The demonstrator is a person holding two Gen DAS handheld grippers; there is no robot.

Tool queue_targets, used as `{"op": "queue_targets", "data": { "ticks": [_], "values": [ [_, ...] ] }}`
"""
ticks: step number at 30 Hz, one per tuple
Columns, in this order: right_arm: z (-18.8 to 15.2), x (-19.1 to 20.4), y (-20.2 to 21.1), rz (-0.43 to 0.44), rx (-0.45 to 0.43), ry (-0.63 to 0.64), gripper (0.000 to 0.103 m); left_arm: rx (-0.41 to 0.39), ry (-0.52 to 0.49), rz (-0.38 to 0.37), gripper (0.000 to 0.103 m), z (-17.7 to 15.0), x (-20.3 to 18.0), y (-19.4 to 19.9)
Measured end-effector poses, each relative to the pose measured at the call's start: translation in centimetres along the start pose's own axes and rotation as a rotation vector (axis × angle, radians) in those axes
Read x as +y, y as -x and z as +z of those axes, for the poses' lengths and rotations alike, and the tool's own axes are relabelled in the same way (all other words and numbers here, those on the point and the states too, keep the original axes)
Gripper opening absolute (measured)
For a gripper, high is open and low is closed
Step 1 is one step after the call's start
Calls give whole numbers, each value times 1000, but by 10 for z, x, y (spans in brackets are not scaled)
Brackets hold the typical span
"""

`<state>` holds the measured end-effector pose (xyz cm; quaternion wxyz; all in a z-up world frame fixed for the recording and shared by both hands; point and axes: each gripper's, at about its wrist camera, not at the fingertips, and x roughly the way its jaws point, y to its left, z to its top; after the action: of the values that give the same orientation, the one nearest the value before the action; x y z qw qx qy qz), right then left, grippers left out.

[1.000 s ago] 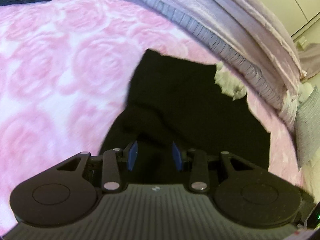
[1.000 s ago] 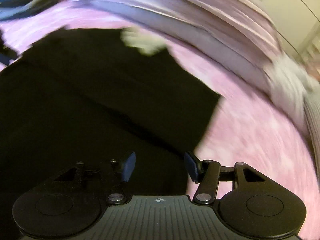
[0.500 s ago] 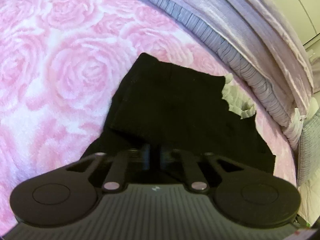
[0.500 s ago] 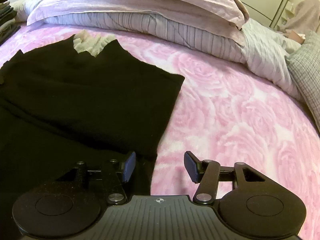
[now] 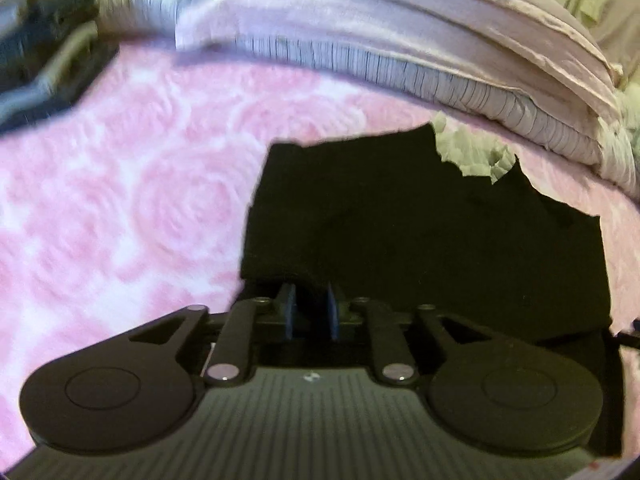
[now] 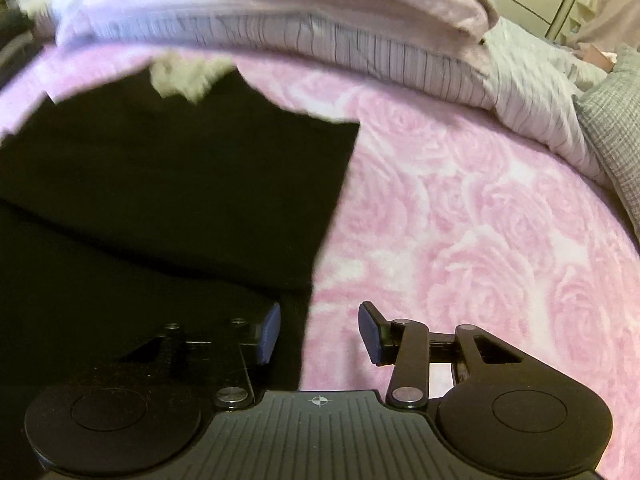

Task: Fold clothes
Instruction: 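Move both grippers to the black top's hem, then grasp the hem with both grippers and fold it up toward the collar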

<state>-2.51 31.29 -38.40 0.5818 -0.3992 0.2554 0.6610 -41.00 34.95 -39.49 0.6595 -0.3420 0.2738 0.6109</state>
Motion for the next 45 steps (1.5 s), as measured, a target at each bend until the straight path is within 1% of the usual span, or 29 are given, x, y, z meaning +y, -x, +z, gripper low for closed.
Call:
{"op": "queue_targets", "data": {
  "ticks": [2,4,6,7,8,9,10,12,14,15,17,18,20,22,23,24,25,27,28,29,30,33,34,35,36,39,41,43,45],
  "values": [
    [1,0,14,72,-44,-43,40,-61,-43,39,13,-1,-4,13],
    [2,4,17,130,-83,-52,38,-100,-81,36,14,-1,-9,16],
    [6,10,8,130,-105,-46,30,-83,-127,6,14,-1,-16,2],
    [8,10,0,136,-106,-67,30,-52,-161,-9,15,-3,-19,-9],
    [9,7,-11,148,-87,-103,30,-4,-187,-9,16,-5,-21,-22],
    [9,5,-26,161,-31,-137,29,42,-205,4,16,-9,-21,-34],
    [8,2,-38,164,16,-159,29,19,-212,3,16,-12,-20,-33],
    [8,0,-31,170,7,-182,29,26,-202,-3,16,-10,-20,-22],
    [3,1,-7,179,-26,-170,29,8,-172,-59,15,-16,-15,4],
    [-2,3,4,188,-37,-165,29,9,-175,-84,15,-21,-15,14],
    [-18,11,23,235,-23,-150,29,43,-212,-125,15,-42,-12,36],
    [-31,18,30,255,0,-141,29,71,-224,-138,15,-54,-10,43],
    [-62,31,42,282,75,-114,29,156,-233,-155,15,-86,2,57],
    [-94,39,53,280,147,-108,29,244,-234,-126,15,-122,20,73],
    [-109,39,63,276,146,-117,29,243,-235,-118,15,-135,28,85],
    [-124,38,76,271,137,-131,29,265,-227,-110,15,-146,36,96],
    [-135,37,84,273,182,-140,29,304,-211,-99,15,-159,45,109],
    [-155,37,103,260,210,-126,29,344,-182,-102,14,-175,56,128],
    [-163,37,107,265,266,-112,29,357,-177,-95,15,-180,58,134],
    [-171,37,110,270,321,-111,29,404,-170,-84,15,-183,61,138],
    [-178,34,116,276,328,-134,29,424,-152,-87,15,-184,63,140],
    [-180,17,125,306,357,-259,30,417,-59,-119,15,-177,72,149],
    [-180,10,125,327,356,-322,30,409,-9,-150,18,-174,77,149],
    [-180,3,125,348,344,-381,33,410,34,-172,22,-172,80,147],
    [-181,-5,122,368,327,-449,38,419,76,-188,23,-171,84,143],
    [-188,-22,108,430,303,-616,41,446,228,-248,24,-175,96,129],
    [-193,-28,99,468,298,-690,41,440,323,-276,27,-180,105,123],
    [-197,-29,91,514,278,-739,41,445,372,-285,27,-186,111,114],
    [-199,-29,80,532,249,-757,41,430,404,-307,27,-187,114,106]
  ]
}}
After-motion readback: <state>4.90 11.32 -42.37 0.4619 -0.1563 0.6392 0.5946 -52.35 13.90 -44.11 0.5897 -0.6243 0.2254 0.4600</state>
